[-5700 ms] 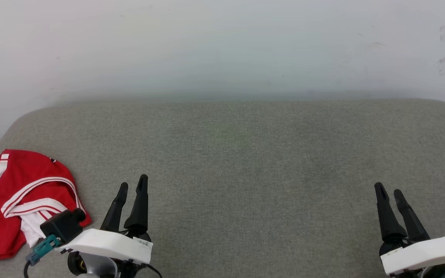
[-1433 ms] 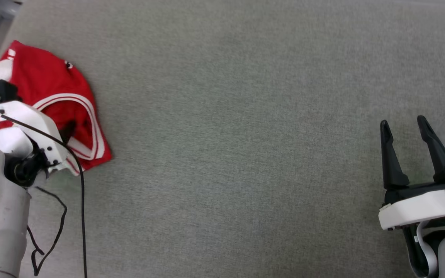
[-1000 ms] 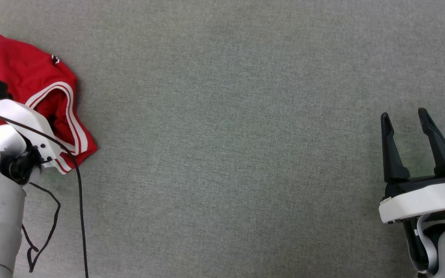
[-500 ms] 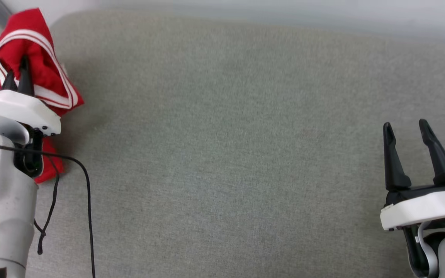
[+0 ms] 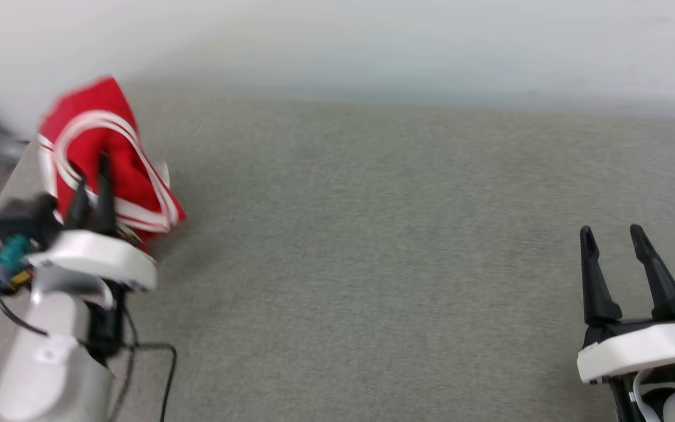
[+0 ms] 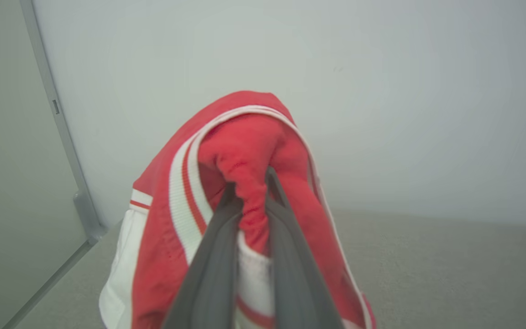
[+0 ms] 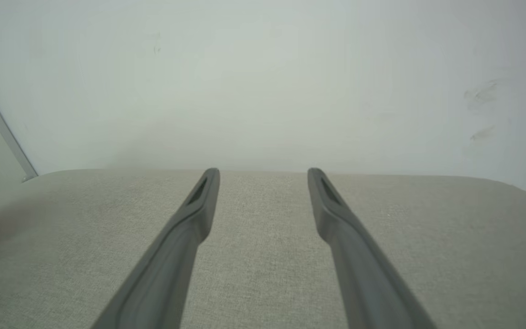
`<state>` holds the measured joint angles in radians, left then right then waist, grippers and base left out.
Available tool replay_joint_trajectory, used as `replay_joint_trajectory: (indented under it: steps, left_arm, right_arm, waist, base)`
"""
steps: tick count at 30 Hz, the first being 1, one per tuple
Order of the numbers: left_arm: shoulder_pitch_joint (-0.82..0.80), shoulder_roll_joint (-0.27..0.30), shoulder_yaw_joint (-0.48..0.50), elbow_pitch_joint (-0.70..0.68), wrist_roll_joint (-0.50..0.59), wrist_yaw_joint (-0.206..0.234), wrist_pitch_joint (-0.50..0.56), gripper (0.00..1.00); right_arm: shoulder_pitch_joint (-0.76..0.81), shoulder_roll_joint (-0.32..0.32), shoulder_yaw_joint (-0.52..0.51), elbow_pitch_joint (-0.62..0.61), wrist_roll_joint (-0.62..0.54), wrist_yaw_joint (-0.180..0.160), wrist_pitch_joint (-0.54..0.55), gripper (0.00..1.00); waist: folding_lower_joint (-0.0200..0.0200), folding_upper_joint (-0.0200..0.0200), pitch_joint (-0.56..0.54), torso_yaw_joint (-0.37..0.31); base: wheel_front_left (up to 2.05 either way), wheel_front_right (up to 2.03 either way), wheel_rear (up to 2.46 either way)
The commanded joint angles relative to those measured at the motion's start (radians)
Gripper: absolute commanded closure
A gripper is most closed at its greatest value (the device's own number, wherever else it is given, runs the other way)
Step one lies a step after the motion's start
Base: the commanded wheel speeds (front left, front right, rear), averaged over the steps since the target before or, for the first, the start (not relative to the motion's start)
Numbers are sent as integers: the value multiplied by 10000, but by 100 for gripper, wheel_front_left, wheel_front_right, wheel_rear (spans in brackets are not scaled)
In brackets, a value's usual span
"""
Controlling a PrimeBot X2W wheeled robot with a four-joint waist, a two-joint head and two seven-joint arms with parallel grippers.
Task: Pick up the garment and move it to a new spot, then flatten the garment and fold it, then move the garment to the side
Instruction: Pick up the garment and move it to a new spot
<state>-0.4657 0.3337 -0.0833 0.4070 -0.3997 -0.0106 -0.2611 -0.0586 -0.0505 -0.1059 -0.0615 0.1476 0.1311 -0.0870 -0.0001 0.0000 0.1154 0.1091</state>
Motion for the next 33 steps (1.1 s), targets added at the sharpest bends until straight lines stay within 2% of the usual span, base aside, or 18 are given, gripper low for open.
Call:
replay_joint_trajectory:
  steps: [1, 7, 14, 19, 25, 26, 27, 28, 33]
  left_arm:
    - [325, -154, -78, -231, 2, -8, -27, 100]
    - [1534, -740, -970, -1448, 139, -63, 410, 100]
    - [1698, -1799, -2720, -2380, 343, -607, 872, 100]
    - [1367, -2359, -4385, -2159, 471, -1022, 1300, 100]
    - [1096, -2575, -6119, -1129, 329, -1186, 1657, 100]
    - [1056, -2579, -6364, -917, 320, -1187, 1684, 80]
    - [1007, -2583, -6538, -771, 279, -1188, 1612, 13]
    - [953, -2592, -6695, -639, 253, -1188, 1526, 0]
    - [781, -2571, -6996, -351, 271, -1200, 782, 0]
  right_arm:
    - [172, 1, -5, 36, 30, -7, -35, 0]
    - [453, 3, -82, 106, 149, -7, 30, 0]
    - [353, 6, -102, -22, 240, -7, 78, 0]
    - [153, 5, -83, -114, 235, -7, 47, 0]
    - [-121, 5, -23, -72, 361, -7, -112, 0]
    - [-157, 5, -29, -33, 374, -7, -118, 0]
    - [-194, 5, -42, -7, 377, -7, -141, 0]
    - [-215, 2, -59, 19, 366, -7, -169, 0]
    - [-182, 5, -152, 148, 235, -7, -119, 0]
  waist:
    - [1, 0, -354, -429]
    - [1, 0, -551, -1200]
    - [1, 0, -189, -1970]
    - [1, 0, 380, -2367]
    - [1, 0, 1154, -2639]
    - [1, 0, 1216, -2645]
    - [1, 0, 1261, -2643]
    - [1, 0, 1277, -2633]
    - [1, 0, 945, -2417]
  base:
    - [0, 0, 0]
    - [0, 0, 0]
    - [0, 0, 0]
    - [0, 0, 0]
    - [0, 0, 0]
    - [0, 0, 0]
    - [0, 0, 0]
    - [0, 0, 0]
    - [0, 0, 0]
